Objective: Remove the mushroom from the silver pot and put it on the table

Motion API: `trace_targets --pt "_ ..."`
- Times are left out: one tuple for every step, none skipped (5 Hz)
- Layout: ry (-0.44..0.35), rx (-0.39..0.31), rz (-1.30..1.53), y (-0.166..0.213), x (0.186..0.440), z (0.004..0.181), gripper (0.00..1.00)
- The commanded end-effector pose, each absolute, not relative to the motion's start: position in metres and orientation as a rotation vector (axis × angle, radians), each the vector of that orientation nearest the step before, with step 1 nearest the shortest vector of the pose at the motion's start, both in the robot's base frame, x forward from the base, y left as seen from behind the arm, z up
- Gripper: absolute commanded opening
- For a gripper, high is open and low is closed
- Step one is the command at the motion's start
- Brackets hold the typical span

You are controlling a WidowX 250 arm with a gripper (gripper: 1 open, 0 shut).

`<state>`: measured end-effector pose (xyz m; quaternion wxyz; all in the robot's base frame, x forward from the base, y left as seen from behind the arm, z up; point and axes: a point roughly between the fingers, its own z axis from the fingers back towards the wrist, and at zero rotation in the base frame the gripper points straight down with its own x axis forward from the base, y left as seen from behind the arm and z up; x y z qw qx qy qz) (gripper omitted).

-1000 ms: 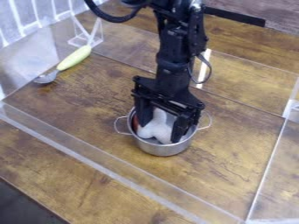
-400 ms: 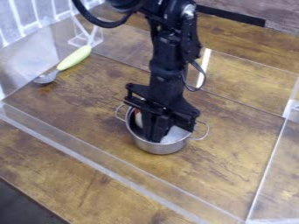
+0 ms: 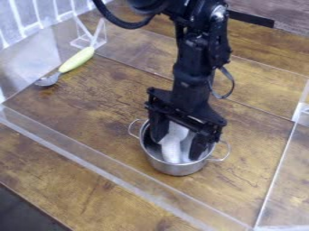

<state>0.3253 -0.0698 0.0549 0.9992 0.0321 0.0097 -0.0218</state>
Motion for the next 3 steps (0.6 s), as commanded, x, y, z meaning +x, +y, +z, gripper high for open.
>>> trace_targets --pt "-0.068 0.048 -0.04 -0.072 0.344 0.071 1.0" --pt "-0.071 0.047 -0.082 -0.071 0.352 0.058 1.0" --pt "-0.069 0.047 -0.071 -0.087 0.344 0.059 0.0"
